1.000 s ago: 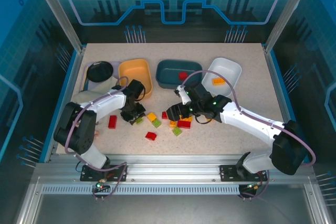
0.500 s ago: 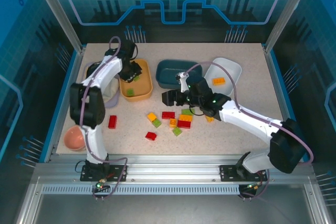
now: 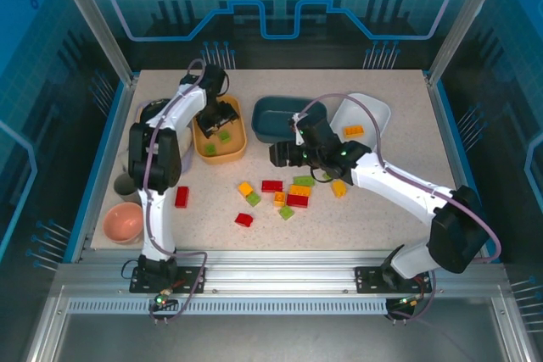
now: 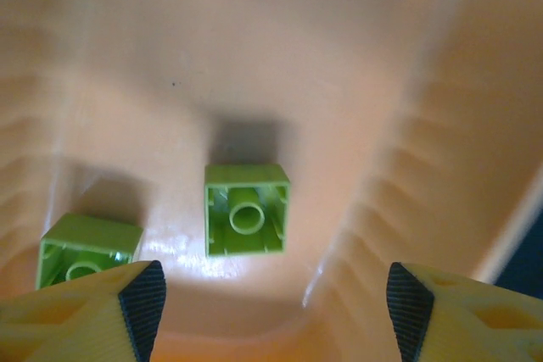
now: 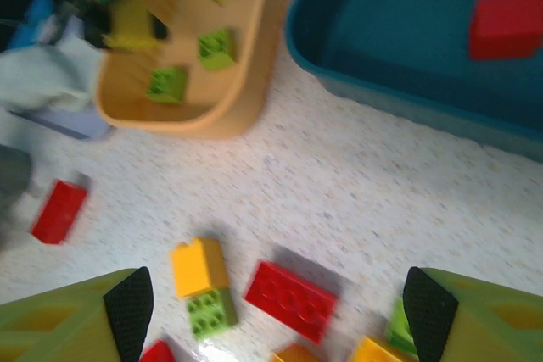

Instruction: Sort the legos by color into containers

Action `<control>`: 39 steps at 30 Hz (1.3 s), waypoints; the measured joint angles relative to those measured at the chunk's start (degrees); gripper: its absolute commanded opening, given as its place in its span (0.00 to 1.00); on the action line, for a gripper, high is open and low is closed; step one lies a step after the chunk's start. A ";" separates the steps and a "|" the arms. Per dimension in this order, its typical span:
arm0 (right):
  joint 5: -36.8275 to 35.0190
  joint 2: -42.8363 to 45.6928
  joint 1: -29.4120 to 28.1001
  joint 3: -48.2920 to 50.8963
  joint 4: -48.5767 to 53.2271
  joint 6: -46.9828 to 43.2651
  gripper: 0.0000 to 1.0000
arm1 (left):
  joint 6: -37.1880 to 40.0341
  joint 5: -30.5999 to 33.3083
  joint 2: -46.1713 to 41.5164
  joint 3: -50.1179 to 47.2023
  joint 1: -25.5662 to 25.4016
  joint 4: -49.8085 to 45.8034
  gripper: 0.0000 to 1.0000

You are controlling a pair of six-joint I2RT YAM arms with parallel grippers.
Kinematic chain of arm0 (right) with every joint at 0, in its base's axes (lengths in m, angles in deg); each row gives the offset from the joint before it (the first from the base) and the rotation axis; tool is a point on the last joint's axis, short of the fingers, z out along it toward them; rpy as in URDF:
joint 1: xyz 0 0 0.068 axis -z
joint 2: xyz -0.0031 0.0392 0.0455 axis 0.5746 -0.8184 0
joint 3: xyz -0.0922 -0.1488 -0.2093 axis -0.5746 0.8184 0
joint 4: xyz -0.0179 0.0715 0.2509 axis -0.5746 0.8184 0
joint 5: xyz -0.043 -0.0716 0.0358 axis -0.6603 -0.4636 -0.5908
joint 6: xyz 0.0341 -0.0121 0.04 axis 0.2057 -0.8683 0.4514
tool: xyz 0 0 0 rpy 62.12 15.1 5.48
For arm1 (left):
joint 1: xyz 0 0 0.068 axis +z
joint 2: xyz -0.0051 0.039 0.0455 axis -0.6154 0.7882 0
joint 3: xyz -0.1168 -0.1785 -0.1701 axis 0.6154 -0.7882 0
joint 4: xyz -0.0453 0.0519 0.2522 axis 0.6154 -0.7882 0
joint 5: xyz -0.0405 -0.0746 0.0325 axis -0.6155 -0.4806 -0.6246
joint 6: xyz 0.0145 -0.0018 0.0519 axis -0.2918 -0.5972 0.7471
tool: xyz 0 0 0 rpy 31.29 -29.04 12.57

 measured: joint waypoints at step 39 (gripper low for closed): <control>0.57 -12.57 19.65 3.30 24.24 -12.85 0.27 | -4.66 -9.01 -45.46 -48.00 -26.86 27.58 0.84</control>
